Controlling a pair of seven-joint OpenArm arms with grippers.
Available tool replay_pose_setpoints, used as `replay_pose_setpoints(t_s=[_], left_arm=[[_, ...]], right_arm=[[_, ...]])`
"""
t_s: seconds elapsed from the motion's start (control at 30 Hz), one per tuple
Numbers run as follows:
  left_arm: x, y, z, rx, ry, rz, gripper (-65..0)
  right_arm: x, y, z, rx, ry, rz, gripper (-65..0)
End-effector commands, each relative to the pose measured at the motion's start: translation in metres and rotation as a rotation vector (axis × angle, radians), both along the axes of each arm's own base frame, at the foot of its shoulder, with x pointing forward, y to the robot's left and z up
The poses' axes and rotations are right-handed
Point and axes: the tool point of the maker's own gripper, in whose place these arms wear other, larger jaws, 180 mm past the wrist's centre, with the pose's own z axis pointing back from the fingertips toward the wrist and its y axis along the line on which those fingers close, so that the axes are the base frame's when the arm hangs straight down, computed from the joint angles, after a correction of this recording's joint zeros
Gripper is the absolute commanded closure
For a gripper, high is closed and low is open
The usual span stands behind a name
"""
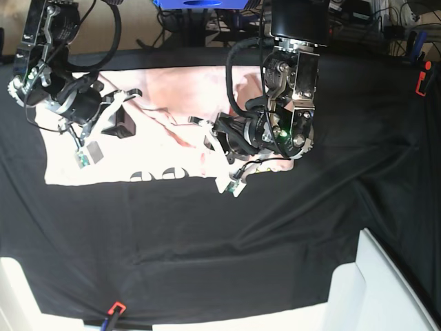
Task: Fold the T-shirt properly
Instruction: 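Drag the held band end with the left gripper toward the right gripper, then release the band and lift the left gripper away from the shirt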
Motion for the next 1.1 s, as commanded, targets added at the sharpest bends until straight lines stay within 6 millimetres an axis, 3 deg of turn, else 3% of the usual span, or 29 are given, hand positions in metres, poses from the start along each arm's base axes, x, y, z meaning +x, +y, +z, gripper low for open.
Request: replay_pose_setpoints(t_s=[0.0, 0.1, 0.23, 0.37, 0.47, 0.6, 0.73, 0.77, 0.87, 0.93, 1.0, 1.07], left_arm=[[0.011, -0.017, 0.016, -0.039, -0.052, -0.034, 0.0], [0.009, -0.038, 0.023, -0.037, -0.079, -0.118, -6.7], [0.007, -0.051, 0.028, -0.041, -0.091, -0.163, -26.7], [0.009, -0.051, 0.03, -0.042, -0.1, -0.16, -48.5], [0.014, -0.042, 0.035, -0.031, -0.124, -0.148, -55.6], [0.026, -0.009, 0.048, 0.044, -0.201, -0.14, -55.8], [0.036, 0.048, 0.041, 0.121, -0.197, -0.043, -53.1], [0.04, 0.061, 0.042, 0.126, -0.196, -0.001, -48.5], [0.043, 0.101, 0.04, 0.138, -0.18, 0.131, -25.5], [0.044, 0.118, 0.04, 0.144, -0.176, 0.186, -13.8], [0.045, 0.132, 0.042, 0.149, -0.181, 0.229, -11.3], [0.045, 0.146, 0.041, 0.155, -0.177, 0.272, -10.7]], right_arm=[[0.007, 0.004, 0.01, 0.025, -0.043, 0.002, -0.9], [0.007, 0.004, 0.01, 0.025, -0.043, 0.003, -0.9], [0.006, 0.004, 0.009, 0.024, -0.039, 0.004, -0.9], [0.006, 0.003, 0.009, 0.023, -0.038, 0.002, -0.9], [0.005, 0.005, 0.009, 0.024, -0.036, 0.007, -0.9], [0.005, 0.01, 0.009, 0.029, -0.035, 0.021, -1.0], [0.002, 0.029, 0.009, 0.046, -0.033, 0.074, -1.0], [0.0, 0.036, 0.009, 0.053, -0.032, 0.094, -1.0], [-0.013, 0.061, 0.007, 0.081, -0.011, 0.165, -1.5], [-0.025, 0.084, 0.007, 0.125, 0.007, 0.197, -1.6], [-0.037, 0.097, 0.005, 0.17, 0.039, 0.179, -1.7], [-0.044, 0.098, 0.003, 0.186, 0.054, 0.165, -1.9]])
